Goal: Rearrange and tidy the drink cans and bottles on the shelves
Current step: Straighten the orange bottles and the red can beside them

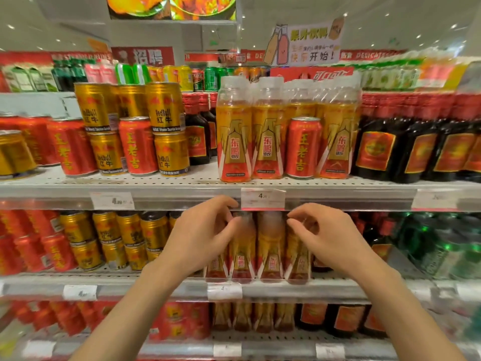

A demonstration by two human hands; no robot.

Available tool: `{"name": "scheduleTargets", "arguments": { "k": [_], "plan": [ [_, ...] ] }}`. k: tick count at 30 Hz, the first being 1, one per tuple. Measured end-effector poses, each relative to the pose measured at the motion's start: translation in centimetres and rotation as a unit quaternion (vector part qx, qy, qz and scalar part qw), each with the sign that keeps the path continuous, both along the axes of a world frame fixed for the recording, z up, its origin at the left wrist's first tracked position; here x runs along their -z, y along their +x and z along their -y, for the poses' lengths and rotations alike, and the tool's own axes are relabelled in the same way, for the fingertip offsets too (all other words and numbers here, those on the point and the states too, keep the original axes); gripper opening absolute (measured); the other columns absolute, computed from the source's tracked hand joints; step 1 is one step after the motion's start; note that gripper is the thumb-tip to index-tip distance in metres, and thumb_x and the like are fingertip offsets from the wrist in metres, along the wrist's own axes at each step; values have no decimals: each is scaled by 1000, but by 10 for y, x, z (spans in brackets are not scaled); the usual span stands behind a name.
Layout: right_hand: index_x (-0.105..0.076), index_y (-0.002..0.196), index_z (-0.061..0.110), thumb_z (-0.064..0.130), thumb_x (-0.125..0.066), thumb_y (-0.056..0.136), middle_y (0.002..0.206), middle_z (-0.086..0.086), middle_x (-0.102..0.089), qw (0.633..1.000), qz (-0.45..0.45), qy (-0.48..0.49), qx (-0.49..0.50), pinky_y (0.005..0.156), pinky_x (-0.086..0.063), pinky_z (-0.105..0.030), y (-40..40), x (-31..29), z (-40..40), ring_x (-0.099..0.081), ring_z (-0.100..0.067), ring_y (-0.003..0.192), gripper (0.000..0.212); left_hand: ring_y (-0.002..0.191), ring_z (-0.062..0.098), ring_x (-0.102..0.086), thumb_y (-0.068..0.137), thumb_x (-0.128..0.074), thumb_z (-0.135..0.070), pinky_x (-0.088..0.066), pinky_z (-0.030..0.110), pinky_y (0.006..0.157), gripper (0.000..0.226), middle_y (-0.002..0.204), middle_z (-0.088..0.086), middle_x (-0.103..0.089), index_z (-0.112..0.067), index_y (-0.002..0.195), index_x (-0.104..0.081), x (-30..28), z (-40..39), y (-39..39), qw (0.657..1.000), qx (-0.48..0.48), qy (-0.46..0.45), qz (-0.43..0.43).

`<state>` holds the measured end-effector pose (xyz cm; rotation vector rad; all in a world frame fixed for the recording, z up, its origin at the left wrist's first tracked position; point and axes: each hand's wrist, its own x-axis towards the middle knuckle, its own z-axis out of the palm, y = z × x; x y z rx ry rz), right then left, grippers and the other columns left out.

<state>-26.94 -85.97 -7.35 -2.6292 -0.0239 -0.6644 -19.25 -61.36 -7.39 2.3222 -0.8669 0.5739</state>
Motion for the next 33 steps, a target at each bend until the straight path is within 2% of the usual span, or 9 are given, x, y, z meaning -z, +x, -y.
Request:
{"name": "scheduleTargets", "arguments": {
  "k": [5,9,11,14,18,23,28,33],
  "plan": [
    [-70,102,22,30,-67,93,94,13,-64,990,140,-10,-8,78,-58,-33,13,-16,-8,-63,-6,85,13,72,2,-61,96,-64,-47,-55,31,66,17,73,-18,-61,-31,102,-63,-15,10,16,998,-41,-29,29],
    [-71,109,21,36,-68,92,99,11,-53,989,144,-35,-1,71,-52,-21,36,-27,-16,-58,-5,77,22,66,4,-63,95,-62,-55,-52,28,61,30,64,-13,-65,-31,78,-60,-23,15,31,998,-59,-37,-1],
    [-73,105,23,38,-69,92,97,13,-53,989,142,-31,12,70,-44,-16,43,-27,-18,-54,-1,76,20,59,4,-65,94,-62,-58,-57,32,64,37,62,-11,-70,-28,72,-60,-26,16,36,997,-58,-44,-9],
    [-74,97,28,40,-69,91,95,17,-54,989,148,-2,19,69,-39,-15,47,-25,-19,-53,5,80,14,51,1,-64,91,-64,-61,-60,33,67,43,58,-11,-72,-26,67,-62,-28,16,41,997,-55,-47,-4],
    [-73,93,34,45,-69,89,98,20,-56,990,135,27,17,71,-46,-21,51,-27,-18,-56,1,85,12,50,-3,-64,90,-66,-59,-58,22,67,42,53,-12,-70,-27,62,-63,-30,15,42,998,-36,-45,-10],
    [-73,90,35,48,-69,88,100,19,-59,989,139,39,12,73,-49,-26,56,-25,-17,-57,-1,88,14,49,-3,-67,90,-71,-53,-56,18,61,42,53,-10,-72,-21,63,-67,-32,13,45,995,-10,-71,-62],
    [-73,90,35,49,-69,87,99,17,-59,988,148,29,5,66,-39,-19,57,-25,-15,-53,4,78,15,49,1,-69,91,-73,-48,-59,24,61,40,54,-9,-73,-19,63,-68,-33,12,46,992,7,-85,-92],
    [-73,90,36,52,-68,87,98,18,-58,987,158,12,9,64,-37,-18,59,-23,-14,-52,6,77,17,53,8,-73,91,-74,-43,-65,38,65,37,56,-6,-74,-15,66,-72,-38,12,42,987,20,-93,-130]
  ]
}}
